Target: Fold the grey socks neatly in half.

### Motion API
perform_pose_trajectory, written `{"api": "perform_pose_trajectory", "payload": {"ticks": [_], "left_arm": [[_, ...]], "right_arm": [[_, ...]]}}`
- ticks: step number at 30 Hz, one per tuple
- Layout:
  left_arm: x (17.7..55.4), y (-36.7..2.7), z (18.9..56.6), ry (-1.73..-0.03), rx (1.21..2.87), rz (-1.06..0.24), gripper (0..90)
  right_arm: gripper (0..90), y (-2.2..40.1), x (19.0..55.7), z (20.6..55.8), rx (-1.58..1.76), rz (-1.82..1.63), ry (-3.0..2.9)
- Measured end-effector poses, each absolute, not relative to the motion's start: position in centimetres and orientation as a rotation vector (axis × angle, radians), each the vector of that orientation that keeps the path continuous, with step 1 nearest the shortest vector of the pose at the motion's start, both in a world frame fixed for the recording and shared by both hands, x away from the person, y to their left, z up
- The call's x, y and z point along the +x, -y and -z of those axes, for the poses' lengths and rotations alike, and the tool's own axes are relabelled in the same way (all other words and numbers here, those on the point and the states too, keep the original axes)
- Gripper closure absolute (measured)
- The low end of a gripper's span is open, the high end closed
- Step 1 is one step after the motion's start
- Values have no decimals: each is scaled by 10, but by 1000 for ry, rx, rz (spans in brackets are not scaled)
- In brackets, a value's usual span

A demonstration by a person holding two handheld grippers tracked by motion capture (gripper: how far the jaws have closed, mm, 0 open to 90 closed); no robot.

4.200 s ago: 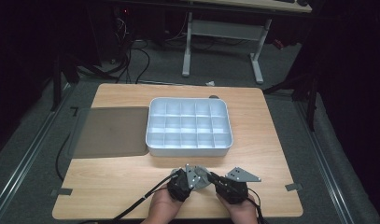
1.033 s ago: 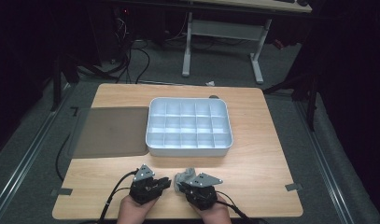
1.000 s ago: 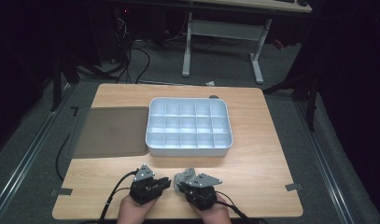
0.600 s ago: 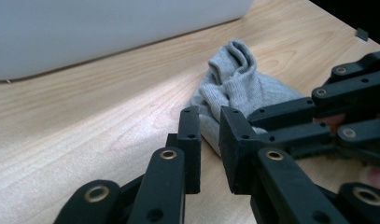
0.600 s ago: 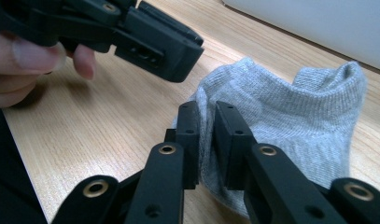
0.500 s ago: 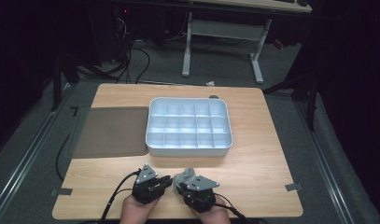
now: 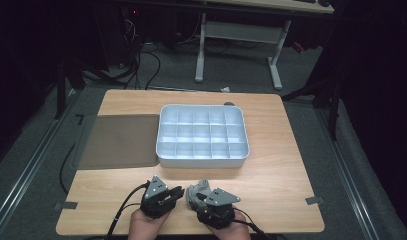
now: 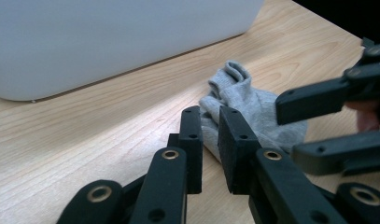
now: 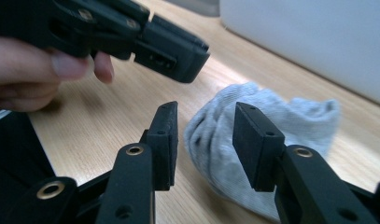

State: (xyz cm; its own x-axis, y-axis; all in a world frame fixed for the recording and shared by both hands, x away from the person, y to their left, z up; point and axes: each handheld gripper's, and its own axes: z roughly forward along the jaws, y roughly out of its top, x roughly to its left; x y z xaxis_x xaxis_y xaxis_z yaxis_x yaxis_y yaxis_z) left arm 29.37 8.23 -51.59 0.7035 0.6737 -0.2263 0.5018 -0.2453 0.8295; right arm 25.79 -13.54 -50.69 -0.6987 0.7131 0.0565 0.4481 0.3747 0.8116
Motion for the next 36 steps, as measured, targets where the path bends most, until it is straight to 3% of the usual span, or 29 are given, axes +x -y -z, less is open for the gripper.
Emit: {"api": "perform_pose_trajectory", "payload": {"ticks": [6, 13, 20, 26, 32, 36], "left_arm": [[287, -72, 509, -867, 1906, -224, 799], [283, -49, 504, -805, 1934, -248, 834], [280, -53, 510, -836, 1960, -326, 899], [282, -55, 521, -859, 2017, -301, 900], [282, -53, 527, -860, 2044, -293, 899], [283, -54, 526, -856, 2042, -288, 899]], "right_arm": [[643, 155, 251, 502, 1044, -1261, -2281], [783, 178, 259, 507, 1159, -1223, -2213], [797, 182, 262, 506, 1198, -1232, -2189], [710, 178, 265, 510, 1207, -1220, -2216], [555, 179, 274, 519, 1300, -1224, -2224], [529, 175, 277, 525, 1310, -1208, -2262]]}}
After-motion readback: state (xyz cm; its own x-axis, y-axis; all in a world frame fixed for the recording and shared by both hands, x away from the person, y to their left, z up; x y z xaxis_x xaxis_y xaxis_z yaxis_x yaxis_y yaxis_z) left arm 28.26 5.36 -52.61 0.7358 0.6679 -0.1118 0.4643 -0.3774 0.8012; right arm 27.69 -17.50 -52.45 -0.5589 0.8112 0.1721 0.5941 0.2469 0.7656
